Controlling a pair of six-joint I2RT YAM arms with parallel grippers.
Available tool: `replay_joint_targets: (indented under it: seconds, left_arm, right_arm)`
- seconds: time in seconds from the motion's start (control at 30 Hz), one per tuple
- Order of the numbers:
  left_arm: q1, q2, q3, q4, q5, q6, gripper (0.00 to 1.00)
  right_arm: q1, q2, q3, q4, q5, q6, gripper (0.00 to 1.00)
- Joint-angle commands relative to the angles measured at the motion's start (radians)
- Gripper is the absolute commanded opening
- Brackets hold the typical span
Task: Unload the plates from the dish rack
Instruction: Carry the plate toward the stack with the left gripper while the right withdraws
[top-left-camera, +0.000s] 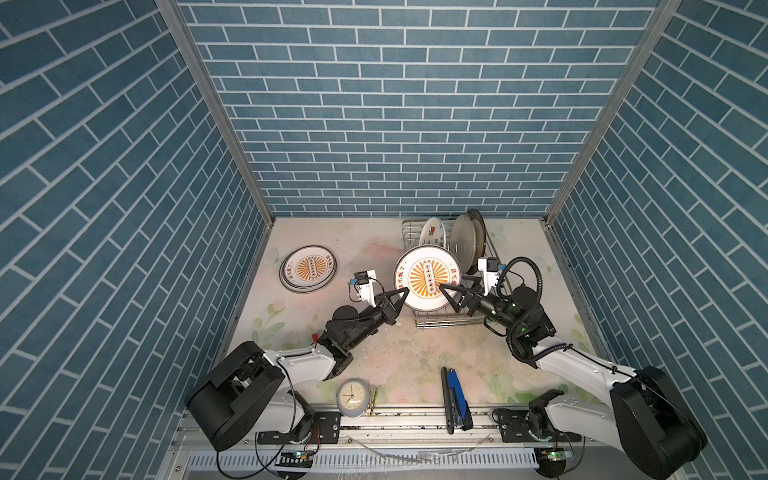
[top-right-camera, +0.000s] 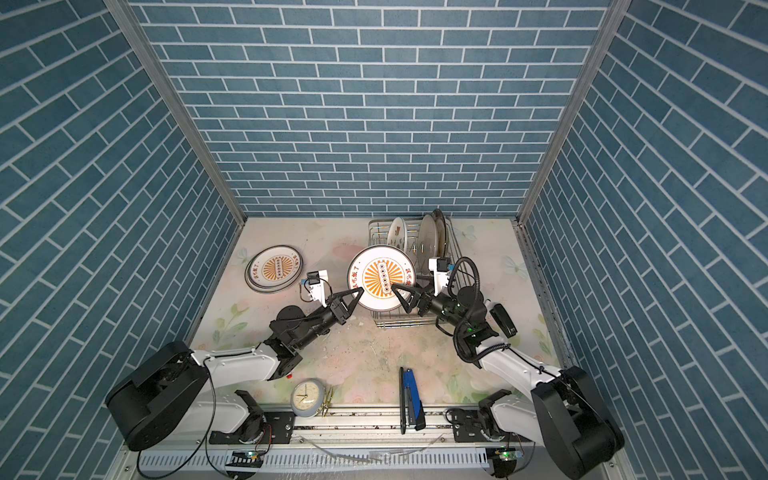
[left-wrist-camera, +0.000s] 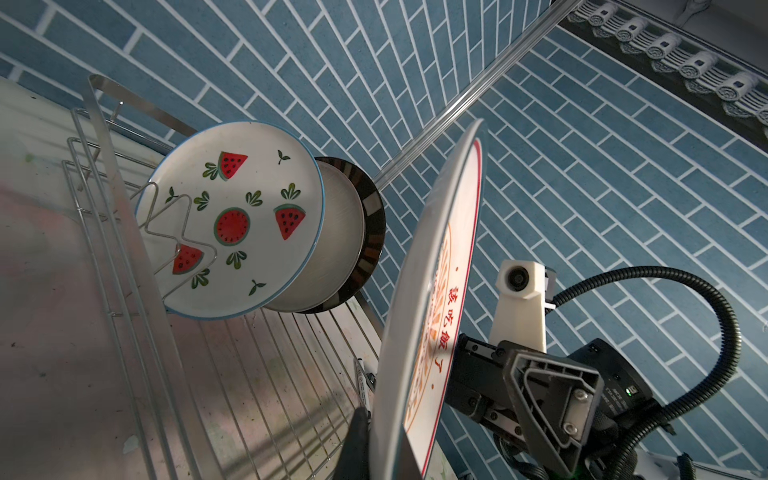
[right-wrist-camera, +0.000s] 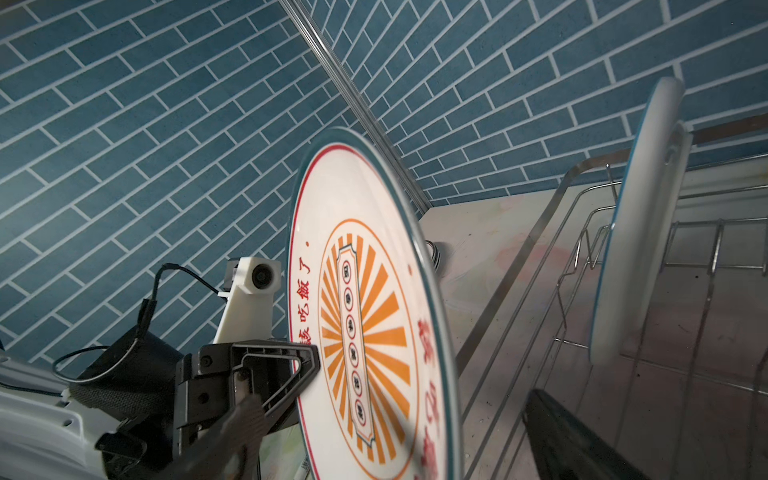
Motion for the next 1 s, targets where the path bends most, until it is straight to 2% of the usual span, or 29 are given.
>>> replay_joint_targets:
  seconds: [0.0,0.17,0.33,0.47,0.6,0.8,0.97]
  left_arm:
    - [0.043,-0.034,0.035,0.006,-0.002,-0.021,0.0]
    - [0.131,-0.043,0.028,0.024,0.038,-0.08,0.0]
    - [0.221,-0.108,0.035,-0.078,0.026,-0.093,0.0]
    - [0.308,-0.171,0.056,-0.217,0.001,-0.101,0.0]
    - [0.39,-0.196,0.039,-0.218,0.019,-0.148,0.0]
    - [0.51,-0.248,0.055,-0.35,0.018,-0.173,0.0]
    - [0.628,-0.214,0.065,-0.401,0.015,-0.211,0.0]
  right_arm:
    - [0.005,0.014,0.066,-0.002,-0.012,-0.002,0.99]
    - [0.014,0.047,0.104,-0.046,0.023,-0.031,0.99]
    - [0.034,0.102,0.15,-0.065,0.032,-0.045,0.99]
    - [0.074,0.125,0.205,-0.139,0.073,-0.112,0.99]
    - [0.12,0.148,0.261,-0.193,0.1,-0.167,0.99]
    - [0.194,0.26,0.423,-0.337,0.132,-0.261,0.99]
    - [0.271,0.403,0.636,-0.551,0.214,-0.41,0.99]
